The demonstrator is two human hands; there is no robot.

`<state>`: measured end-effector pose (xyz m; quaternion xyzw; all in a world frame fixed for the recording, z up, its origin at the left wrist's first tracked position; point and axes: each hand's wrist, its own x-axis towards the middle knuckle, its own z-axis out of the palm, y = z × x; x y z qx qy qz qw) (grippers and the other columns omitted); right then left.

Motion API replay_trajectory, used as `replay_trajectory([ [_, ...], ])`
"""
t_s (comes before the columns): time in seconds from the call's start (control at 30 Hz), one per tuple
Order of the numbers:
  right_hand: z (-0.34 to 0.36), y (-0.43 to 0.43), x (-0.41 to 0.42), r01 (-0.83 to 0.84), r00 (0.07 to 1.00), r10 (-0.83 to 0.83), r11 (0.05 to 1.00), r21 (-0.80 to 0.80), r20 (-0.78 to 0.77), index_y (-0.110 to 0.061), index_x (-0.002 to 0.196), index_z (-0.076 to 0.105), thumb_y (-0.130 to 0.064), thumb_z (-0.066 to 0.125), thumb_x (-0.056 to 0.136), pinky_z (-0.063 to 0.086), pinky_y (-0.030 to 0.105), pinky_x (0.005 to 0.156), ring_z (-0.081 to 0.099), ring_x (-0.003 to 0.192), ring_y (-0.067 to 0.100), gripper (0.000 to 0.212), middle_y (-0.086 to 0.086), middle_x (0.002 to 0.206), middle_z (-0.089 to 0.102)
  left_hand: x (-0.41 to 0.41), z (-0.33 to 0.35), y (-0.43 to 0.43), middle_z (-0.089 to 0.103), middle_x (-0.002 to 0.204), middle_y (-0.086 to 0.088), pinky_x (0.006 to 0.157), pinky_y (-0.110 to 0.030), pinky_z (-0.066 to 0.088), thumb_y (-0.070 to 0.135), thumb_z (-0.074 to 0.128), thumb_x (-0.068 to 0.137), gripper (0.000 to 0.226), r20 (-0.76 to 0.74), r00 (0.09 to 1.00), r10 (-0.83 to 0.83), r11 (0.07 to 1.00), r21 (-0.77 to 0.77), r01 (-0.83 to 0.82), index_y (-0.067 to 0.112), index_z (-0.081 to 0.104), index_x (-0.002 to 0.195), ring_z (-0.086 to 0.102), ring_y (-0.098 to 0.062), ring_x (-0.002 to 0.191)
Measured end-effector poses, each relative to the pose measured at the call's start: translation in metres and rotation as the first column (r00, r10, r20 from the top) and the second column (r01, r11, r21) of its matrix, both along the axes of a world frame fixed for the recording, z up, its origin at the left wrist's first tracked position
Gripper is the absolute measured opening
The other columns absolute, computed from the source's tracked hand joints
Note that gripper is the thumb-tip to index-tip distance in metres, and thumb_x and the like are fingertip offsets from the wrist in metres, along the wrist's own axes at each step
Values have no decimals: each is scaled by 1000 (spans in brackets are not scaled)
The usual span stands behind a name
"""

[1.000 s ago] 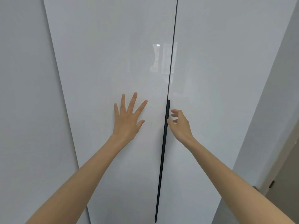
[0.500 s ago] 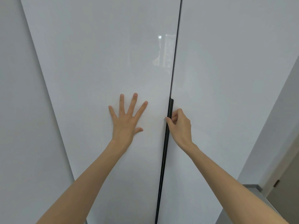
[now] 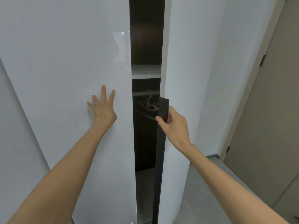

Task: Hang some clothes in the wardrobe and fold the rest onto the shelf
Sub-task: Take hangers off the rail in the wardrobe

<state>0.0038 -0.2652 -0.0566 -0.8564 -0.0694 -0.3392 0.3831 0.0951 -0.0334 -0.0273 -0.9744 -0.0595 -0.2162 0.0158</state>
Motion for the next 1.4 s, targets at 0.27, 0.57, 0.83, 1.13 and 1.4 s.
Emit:
replay_trajectory([
  [0.27, 8, -76, -78, 98, 995, -99, 992, -80, -16, -25, 85, 48, -37, 66, 87, 38, 15, 47, 46, 56, 6, 21, -12, 66, 48, -79, -16, -103, 64, 88, -4, 62, -23, 44, 30, 48, 97, 28, 217, 883, -415, 868, -195, 456, 14, 51, 121, 60, -14, 73],
  [0.57, 4, -188, -120, 276, 947, -290, 955, -112, -141, -13, 84, 29, -27, 54, 93, 26, 27, 46, 26, 50, 15, 30, -3, 60, 30, -132, -12, -206, 42, 49, 3, 53, -31, 41, 33, 44, 97, 45, 248, 770, -588, 757, -166, 632, 20, 29, 57, 48, -21, 48],
  [0.83, 9, -297, -126, 381, 906, -385, 923, -56, -178, -20, 74, 29, -27, 48, 93, 29, 30, 50, 38, 56, 19, 28, -3, 66, 42, -135, -28, -301, 55, 62, -2, 61, -33, 45, 35, 42, 96, 40, 142, 763, -631, 750, -138, 646, 22, 32, 60, 54, -26, 60],
  [1.13, -18, -291, -139, 383, 891, -362, 923, -27, 274, -16, 113, 46, -19, 70, 85, 38, 22, 56, 45, 83, 8, 38, -4, 101, 47, -127, -55, -321, 66, 84, -1, 68, -34, 55, 34, 43, 97, 24, 32, 826, -563, 821, -88, 564, 18, 61, 100, 63, -20, 71],
  [1.4, -17, -240, -124, -44, 998, 50, 981, -191, 30, -23, 113, 54, -26, 53, 96, 43, 15, 70, 48, 83, -1, 17, -15, 97, 53, -132, -64, -266, 66, 110, 0, 78, -33, 56, 36, 47, 96, 30, 54, 924, -378, 920, -86, 381, 22, 59, 120, 64, -18, 96],
])
